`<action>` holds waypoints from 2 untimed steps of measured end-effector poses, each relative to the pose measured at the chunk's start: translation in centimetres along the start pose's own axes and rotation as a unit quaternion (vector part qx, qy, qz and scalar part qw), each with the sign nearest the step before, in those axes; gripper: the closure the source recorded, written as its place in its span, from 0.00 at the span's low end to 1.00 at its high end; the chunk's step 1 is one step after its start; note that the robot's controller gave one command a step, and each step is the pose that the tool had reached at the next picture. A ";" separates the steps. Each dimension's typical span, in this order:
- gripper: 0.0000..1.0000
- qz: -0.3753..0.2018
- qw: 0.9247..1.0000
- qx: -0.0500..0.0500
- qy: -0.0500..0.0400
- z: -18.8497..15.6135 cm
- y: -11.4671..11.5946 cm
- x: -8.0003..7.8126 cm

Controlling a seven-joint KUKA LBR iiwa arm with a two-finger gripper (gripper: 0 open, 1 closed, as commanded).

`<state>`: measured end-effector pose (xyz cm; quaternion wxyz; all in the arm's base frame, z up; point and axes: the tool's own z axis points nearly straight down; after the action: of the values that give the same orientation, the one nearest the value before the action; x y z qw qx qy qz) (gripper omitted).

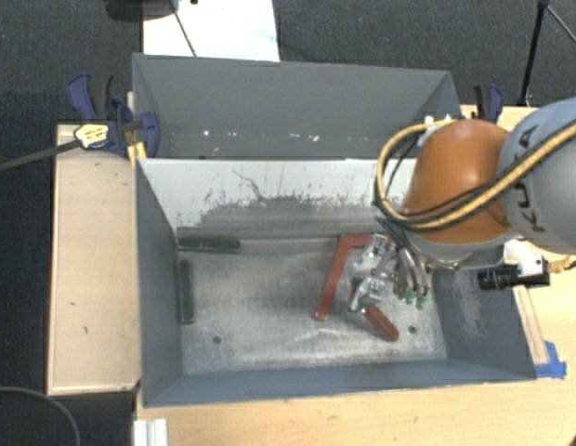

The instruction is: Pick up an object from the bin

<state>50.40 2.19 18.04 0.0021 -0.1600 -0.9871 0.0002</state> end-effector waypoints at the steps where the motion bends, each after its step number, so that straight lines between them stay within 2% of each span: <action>1: 1.00 -0.002 1.000 -0.003 -0.009 -1.7 0.2 -0.5; 2: 1.00 -0.002 1.000 0.000 -0.001 -0.4 0.1 -0.2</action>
Offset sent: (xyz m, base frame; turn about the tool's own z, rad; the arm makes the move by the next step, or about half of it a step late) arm 0.0040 0.0001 0.0332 -0.0125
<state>50.63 2.23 18.41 0.0012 -0.1578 -0.9875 0.0000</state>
